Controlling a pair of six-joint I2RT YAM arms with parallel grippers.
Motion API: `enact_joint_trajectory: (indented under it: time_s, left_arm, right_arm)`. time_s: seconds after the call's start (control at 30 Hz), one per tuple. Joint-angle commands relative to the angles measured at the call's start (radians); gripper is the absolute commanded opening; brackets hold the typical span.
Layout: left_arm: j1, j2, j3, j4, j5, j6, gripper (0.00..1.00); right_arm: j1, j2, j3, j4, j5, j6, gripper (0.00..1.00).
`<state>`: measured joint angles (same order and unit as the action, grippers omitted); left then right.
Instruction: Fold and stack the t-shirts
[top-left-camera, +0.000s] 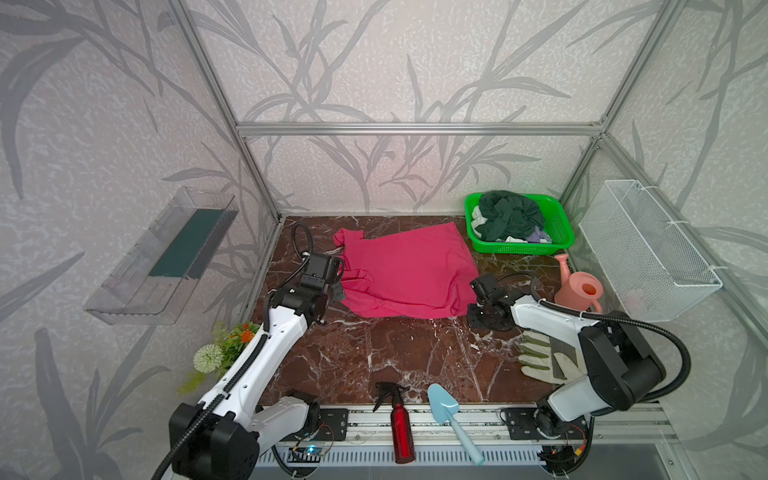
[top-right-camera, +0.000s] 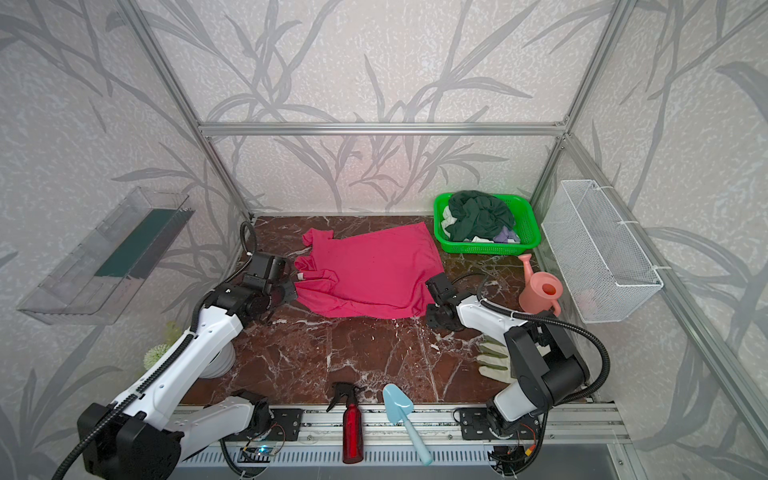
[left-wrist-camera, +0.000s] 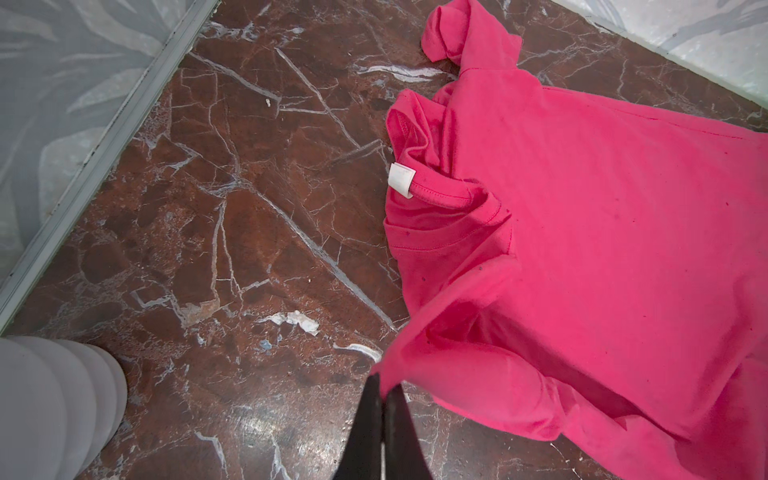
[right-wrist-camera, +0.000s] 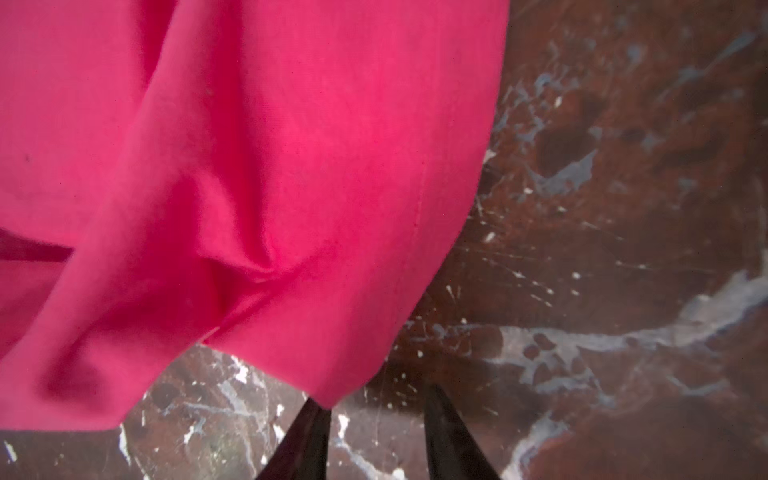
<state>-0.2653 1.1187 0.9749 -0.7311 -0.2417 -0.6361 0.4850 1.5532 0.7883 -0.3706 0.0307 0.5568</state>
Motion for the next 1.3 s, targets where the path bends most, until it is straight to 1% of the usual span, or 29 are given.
enact_joint_trajectory:
  time_s: [0.0,0.23,0.37,0.43,0.57,0.73,0.83,1.0,1.1,1.17,1.27]
  left_arm:
    - [0.004,-0.022,-0.005,-0.012,-0.031,-0.006,0.0]
    - [0.003,-0.016,0.002,-0.011,-0.022,0.003,0.0]
    - [0.003,-0.02,0.01,-0.013,-0.026,0.003,0.0]
    - [0.004,-0.021,0.013,-0.017,-0.031,0.006,0.0]
    - [0.006,-0.026,0.019,-0.024,-0.04,0.008,0.0]
    - [0.009,-0.038,0.03,-0.025,-0.052,0.011,0.0]
    - [0.017,-0.042,0.066,-0.045,-0.071,0.038,0.0]
    - [0.028,-0.065,0.141,-0.078,-0.109,0.083,0.0]
    - [0.032,-0.077,0.19,-0.088,-0.12,0.109,0.0]
    - [0.033,-0.077,0.235,-0.098,-0.137,0.132,0.0]
    - [0.037,-0.065,0.327,-0.1,-0.176,0.182,0.0]
  right_arm:
    - [0.0,0.038,0.048,0.032,-0.006,-0.002,0.36]
    - [0.001,0.101,0.104,0.033,0.034,-0.024,0.33]
    - [0.0,0.126,0.141,0.011,0.07,-0.044,0.29]
    - [0.0,0.141,0.161,0.002,0.08,-0.057,0.22]
    - [-0.001,0.148,0.198,-0.036,0.096,-0.076,0.0]
    - [0.0,0.096,0.223,-0.115,0.131,-0.106,0.0]
    - [-0.001,0.026,0.243,-0.204,0.174,-0.132,0.0]
    - [-0.002,-0.143,0.284,-0.318,0.23,-0.168,0.0]
    - [-0.002,-0.239,0.308,-0.328,0.238,-0.202,0.0]
    - [-0.003,-0.297,0.323,-0.308,0.224,-0.228,0.0]
    - [-0.003,-0.335,0.407,-0.291,0.194,-0.279,0.0]
